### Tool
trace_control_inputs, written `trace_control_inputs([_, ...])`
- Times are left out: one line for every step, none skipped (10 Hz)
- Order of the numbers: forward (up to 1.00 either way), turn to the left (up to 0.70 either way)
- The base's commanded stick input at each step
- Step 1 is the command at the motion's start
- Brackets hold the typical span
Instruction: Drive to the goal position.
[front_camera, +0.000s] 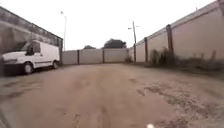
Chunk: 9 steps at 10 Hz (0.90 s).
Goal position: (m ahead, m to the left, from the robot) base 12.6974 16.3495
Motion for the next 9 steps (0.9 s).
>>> trace_control_inputs([0.7,0.0])
trace_control_inputs([0.7,0.0])
trace_control_inputs([0.7,0.0])
trace_control_inputs([0.7,0.0])
trace_control_inputs([0.7,0.0])
trace_control_inputs([0.7,0.0])
trace_control_inputs([0.7,0.0])
trace_control_inputs([0.7,0.0])
trace_control_inputs([0.7,0.0])
